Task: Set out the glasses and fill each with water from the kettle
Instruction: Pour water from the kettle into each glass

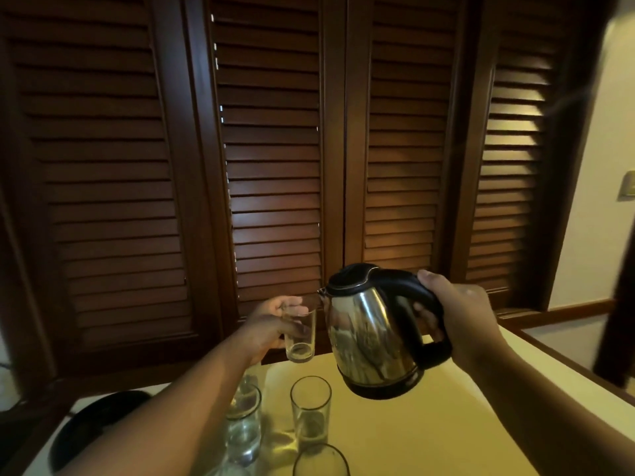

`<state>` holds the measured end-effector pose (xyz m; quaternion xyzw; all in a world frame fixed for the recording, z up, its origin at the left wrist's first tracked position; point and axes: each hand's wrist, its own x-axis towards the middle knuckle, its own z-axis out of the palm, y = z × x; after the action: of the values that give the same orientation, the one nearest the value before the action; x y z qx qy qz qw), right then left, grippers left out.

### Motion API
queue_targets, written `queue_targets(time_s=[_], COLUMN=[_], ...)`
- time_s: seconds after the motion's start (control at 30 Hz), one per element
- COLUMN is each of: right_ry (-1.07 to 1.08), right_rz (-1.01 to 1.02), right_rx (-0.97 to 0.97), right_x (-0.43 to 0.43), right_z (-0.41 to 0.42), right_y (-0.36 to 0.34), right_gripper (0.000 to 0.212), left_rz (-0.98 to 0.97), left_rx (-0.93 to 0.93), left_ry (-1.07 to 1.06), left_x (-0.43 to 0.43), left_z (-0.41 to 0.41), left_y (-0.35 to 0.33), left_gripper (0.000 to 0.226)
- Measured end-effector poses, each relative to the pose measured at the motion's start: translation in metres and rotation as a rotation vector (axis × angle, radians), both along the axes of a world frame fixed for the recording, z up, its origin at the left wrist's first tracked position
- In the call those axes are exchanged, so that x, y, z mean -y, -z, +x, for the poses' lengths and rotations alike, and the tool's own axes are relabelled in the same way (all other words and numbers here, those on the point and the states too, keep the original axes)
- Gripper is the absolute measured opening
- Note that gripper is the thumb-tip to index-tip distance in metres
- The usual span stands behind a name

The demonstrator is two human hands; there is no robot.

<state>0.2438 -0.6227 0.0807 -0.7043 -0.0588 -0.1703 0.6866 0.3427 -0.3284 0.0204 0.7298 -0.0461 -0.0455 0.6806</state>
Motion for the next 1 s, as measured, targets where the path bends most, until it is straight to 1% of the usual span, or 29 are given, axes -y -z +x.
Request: queue_targets(time_s=[0.17, 0.27, 0.43, 0.6, 0.77, 1.0], right_ry=[-0.020, -0.028, -0.053, -0.041, -0.063, -0.094], right_rz=[-0.111, -0.156, -0.186, -0.224, -0.267, -0.308], right_rx=[-0.039, -0.050, -0.038, -0.072, -0.098, -0.140], right_x=[-0.007, -0.014, -0.019, -0.024, -0.029, -0.036], right_z=[0.008, 0.011, 0.013, 0.013, 0.010, 0.009], right_y=[-0.020, -0.028, -0.036, -0.041, -0.051, -0.066], right_gripper=[0.042, 0.046, 0.055, 0.053, 0.048, 0.047], left_rz=[0.003, 0.041, 0.068, 0.074, 0.054, 0.030], left_rx=[-0.013, -0.005, 0.019, 0.024, 0.002, -0.005], left_ry=[-0.007, -0.001, 0.029, 0.038, 0.050, 0.047], left_x=[0.000, -0.002, -0.006, -0.010, -0.018, -0.019], left_z=[-0.001, 0.000, -0.003, -0.003, -0.001, -0.002], left_y=[0.002, 0.003, 0.005, 0.008, 0.010, 0.010], left_gripper=[0.070, 0.071, 0.064, 0.058, 0.063, 0.065])
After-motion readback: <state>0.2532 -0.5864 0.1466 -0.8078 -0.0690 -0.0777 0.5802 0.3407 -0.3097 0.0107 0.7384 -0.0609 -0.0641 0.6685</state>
